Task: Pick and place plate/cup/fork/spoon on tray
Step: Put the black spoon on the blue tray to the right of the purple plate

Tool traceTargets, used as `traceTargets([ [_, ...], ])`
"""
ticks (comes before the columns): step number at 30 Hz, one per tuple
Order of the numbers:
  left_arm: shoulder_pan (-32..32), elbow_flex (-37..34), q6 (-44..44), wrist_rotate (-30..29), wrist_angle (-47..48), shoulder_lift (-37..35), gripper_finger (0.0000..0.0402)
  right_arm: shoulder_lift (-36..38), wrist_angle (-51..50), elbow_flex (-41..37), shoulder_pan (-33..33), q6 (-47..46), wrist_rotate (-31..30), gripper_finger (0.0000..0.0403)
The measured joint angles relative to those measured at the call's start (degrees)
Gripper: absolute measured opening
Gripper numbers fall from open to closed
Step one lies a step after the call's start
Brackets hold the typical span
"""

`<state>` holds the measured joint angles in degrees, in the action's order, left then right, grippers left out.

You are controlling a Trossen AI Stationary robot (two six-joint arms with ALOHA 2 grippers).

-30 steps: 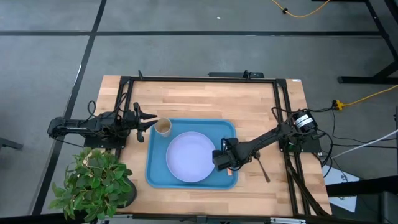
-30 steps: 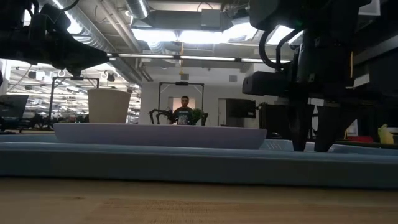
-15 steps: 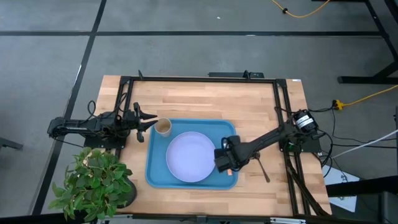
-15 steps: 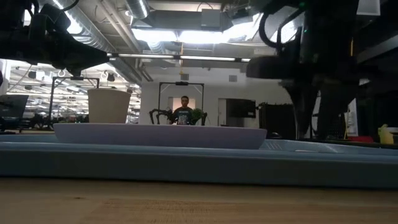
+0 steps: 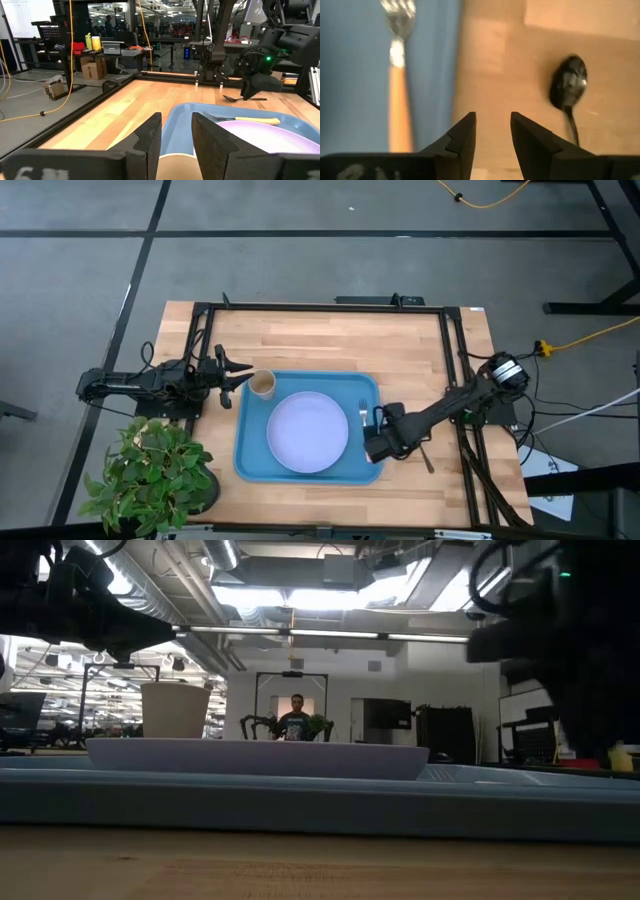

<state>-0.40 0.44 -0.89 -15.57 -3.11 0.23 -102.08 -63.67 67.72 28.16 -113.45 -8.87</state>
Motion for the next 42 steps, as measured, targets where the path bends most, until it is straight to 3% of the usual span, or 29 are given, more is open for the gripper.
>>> traceTargets([
  [4,0.0,0.0,0.0,0.0,0.01,0.02,0.0101,3.37,2.03,-5.24,2.02,1.39,4.32,0.0127],
  [17,-0.01,0.0,0.0,0.0,0.01,0.02,0.0101,11.74,7.77,-17.72,14.09,-4.88,4.12,0.0127],
  [42,-0.02,-0.01,0.0,0.0,0.02,0.02,0.0101,12.63,14.1,-23.42,14.94,-4.61,3.99,0.0127],
])
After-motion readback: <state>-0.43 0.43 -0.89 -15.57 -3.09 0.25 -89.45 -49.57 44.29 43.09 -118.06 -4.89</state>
